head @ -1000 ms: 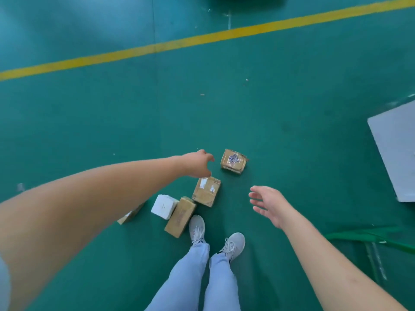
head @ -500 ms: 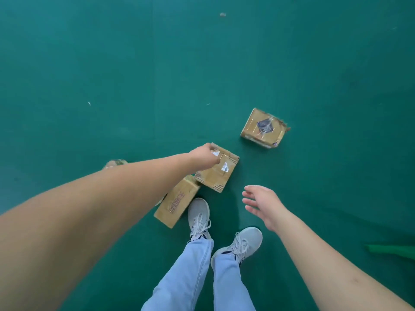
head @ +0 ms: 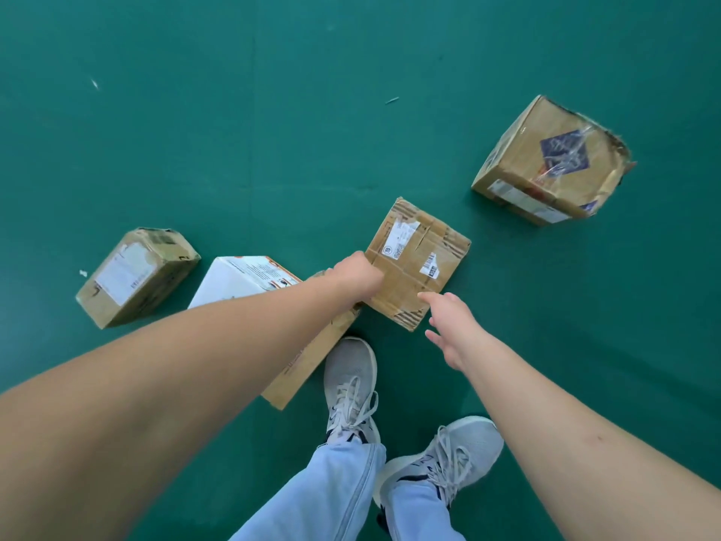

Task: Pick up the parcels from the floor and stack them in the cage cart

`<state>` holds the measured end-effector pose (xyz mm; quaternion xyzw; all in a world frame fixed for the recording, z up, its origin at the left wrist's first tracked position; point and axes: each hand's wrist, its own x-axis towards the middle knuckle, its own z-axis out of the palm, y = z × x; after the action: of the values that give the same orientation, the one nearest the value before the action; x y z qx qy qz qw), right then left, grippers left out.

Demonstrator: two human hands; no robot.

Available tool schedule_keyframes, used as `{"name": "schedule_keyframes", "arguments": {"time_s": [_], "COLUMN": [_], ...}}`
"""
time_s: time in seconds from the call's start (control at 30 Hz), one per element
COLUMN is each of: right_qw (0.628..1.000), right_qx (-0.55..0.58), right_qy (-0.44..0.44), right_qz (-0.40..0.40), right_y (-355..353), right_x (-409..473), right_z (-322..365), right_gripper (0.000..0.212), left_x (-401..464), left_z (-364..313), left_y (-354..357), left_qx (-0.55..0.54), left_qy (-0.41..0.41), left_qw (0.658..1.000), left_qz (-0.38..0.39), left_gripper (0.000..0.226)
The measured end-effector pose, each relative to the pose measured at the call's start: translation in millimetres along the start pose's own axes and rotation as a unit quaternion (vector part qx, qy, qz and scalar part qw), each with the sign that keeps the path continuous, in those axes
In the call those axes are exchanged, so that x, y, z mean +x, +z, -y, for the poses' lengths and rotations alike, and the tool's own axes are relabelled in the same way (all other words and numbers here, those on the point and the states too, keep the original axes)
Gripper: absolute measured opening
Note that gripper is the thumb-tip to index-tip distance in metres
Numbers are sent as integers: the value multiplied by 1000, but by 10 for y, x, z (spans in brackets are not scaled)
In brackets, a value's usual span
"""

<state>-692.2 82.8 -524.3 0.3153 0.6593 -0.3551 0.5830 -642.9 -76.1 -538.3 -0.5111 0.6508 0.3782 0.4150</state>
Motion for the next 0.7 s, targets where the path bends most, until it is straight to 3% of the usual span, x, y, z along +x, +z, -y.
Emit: {"name": "schedule_keyframes", "arguments": {"time_s": [0.07,0.17,0.33,0.7], "right_qw": [1000,1000,998,985], "right_qx": [8,-2,-7,-35], "right_qy": [6,-5,-55,-165], "right_qz": [6,-4,-14,-29], "right_y": [105,129,22,66], "right_x": [50,-65,-715,-3626], "right_z": [-12,21,223,1095], "right_gripper": [75,74,72,76], "left_x": [8,-109,-715,-3421], "left_z": [16,-23,-92,-119], "left_y": [35,-36,-460,-2038], "left_qx": [-17,-48,-134,-270], "left_qy": [7,29,69,151], "left_qw": [1000,998,989,950], "left_qz": [-2,-19,-13,-39], "left_gripper": [53,54,49,49]}}
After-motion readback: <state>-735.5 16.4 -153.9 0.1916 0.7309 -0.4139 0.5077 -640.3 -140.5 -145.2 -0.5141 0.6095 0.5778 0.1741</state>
